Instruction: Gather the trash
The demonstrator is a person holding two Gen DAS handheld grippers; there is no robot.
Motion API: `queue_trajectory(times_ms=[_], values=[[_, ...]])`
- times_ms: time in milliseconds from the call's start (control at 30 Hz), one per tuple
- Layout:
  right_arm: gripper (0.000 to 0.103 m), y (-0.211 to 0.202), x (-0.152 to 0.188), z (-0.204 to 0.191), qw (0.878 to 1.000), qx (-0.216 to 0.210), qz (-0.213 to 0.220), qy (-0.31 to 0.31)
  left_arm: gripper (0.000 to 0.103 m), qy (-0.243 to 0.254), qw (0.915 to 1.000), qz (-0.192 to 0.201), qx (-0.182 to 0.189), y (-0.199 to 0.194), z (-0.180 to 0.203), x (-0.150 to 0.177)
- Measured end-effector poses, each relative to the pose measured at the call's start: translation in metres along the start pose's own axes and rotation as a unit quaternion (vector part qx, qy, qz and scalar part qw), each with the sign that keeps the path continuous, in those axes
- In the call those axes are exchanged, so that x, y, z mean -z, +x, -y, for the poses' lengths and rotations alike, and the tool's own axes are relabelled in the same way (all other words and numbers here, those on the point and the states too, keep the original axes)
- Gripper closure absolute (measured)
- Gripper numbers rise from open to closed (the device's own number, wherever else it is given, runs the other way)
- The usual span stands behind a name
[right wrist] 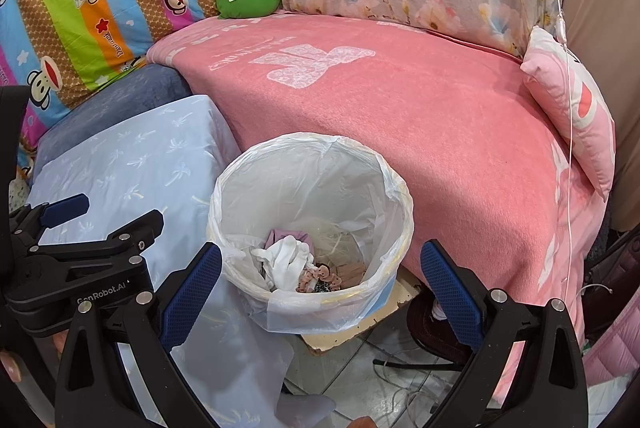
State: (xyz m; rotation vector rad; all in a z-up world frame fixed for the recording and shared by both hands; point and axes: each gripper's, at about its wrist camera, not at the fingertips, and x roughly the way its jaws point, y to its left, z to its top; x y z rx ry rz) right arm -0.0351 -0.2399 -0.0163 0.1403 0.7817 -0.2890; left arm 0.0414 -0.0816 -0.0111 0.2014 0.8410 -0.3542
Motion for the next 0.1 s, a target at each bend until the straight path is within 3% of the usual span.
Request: queue_trajectory(times_ms=[100], values=[[0.006,-0.0019,-0.0004,0.0026,1.000,0.001,-0.001,0.007,0.009,-0.002,1.0000,-0.003,0.003,0.0007,-0.0021,0.0006]])
